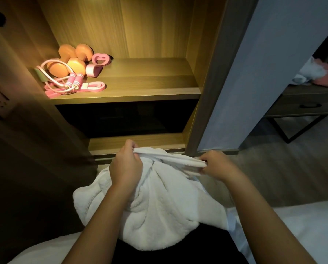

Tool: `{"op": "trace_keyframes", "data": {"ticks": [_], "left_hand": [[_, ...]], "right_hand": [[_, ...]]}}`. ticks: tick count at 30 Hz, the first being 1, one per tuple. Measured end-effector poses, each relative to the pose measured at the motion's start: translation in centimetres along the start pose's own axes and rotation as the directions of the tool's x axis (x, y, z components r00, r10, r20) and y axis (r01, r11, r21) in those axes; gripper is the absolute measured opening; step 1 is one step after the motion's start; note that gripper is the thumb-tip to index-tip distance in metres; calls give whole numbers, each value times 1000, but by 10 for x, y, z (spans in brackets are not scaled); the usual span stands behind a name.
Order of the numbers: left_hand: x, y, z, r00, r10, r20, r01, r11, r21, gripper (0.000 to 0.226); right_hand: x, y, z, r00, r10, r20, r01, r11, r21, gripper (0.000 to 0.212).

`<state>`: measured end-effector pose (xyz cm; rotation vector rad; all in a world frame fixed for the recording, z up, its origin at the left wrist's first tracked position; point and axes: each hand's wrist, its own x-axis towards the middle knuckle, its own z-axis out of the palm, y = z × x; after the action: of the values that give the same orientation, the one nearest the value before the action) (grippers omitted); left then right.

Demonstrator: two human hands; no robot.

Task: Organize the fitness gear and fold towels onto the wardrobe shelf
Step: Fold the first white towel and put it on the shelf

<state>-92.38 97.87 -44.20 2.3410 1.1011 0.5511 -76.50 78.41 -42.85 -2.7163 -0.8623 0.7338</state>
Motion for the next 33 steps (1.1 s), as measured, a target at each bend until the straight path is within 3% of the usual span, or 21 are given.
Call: {"op": "trace_keyframes", "data": {"ticks": [4, 7, 9, 11, 13, 15, 17, 18, 19, 20, 22, 23, 24, 26, 29, 31, 33], "left_hand": [[1, -9, -4, 989, -138, 53, 141, 988, -62, 18], [-3, -10, -9, 960, -101, 260, 145, 977, -157, 25], [-8, -6, -17, 908, -10, 419, 143, 948, -286, 30], [-12, 0, -28, 834, 116, 539, 86, 938, -336, 28], [-13, 6, -38, 738, 237, 632, 44, 917, -396, 18], [-9, 12, -47, 637, 320, 702, 22, 902, -430, 22], [-2, 18, -59, 509, 329, 795, 76, 903, -422, 37], [3, 21, -65, 481, 303, 823, 130, 904, -408, 44], [9, 24, -71, 510, 265, 818, 162, 905, -394, 50], [17, 29, -74, 597, 232, 768, 154, 906, -393, 50], [35, 40, -79, 832, 207, 514, 43, 901, -431, 29], [45, 45, -81, 890, 218, 401, -8, 886, -464, 16], [54, 51, -85, 904, 244, 352, -35, 862, -506, 16], [67, 61, -89, 879, 317, 357, -62, 817, -573, 39], [75, 73, -93, 846, 407, 345, -132, 786, -605, 61], [80, 76, -95, 846, 442, 299, -205, 786, -583, 60], [86, 74, -100, 831, 502, 238, -359, 812, -461, 42]], "right_hand": [[4, 1, 0, 970, 161, -185, -162, 987, 8, 20], [5, 6, -1, 875, 284, -392, -274, 958, 83, 26], [7, 9, -3, 836, 305, -457, -253, 952, 173, 29], [10, 6, -7, 839, 285, -463, -98, 917, 388, 29], [11, -4, -16, 876, 231, -423, 122, 743, 658, 28], [7, -18, -31, 930, 175, -323, 212, 461, 861, 28], [2, -32, -48, 977, 102, -189, 178, 107, 978, 25], [-1, -37, -56, 991, 47, -128, 129, -31, 991, 19], [-2, -42, -62, 995, -15, -94, 93, -88, 992, 12], [-4, -47, -66, 994, -68, -88, 84, -55, 995, 9], [-4, -57, -70, 974, -174, -146, 164, 98, 982, 20], [-4, -63, -72, 957, -235, -172, 210, 151, 966, 26], [-7, -68, -75, 938, -297, -179, 242, 190, 951, 28], [-11, -78, -84, 900, -397, -179, 293, 249, 923, 26], [-12, -87, -96, 885, -437, -161, 322, 324, 890, 29], [-11, -91, -99, 883, -442, -159, 350, 393, 850, 32], [-9, -93, -101, 885, -437, -163, 362, 424, 830, 33]]}}
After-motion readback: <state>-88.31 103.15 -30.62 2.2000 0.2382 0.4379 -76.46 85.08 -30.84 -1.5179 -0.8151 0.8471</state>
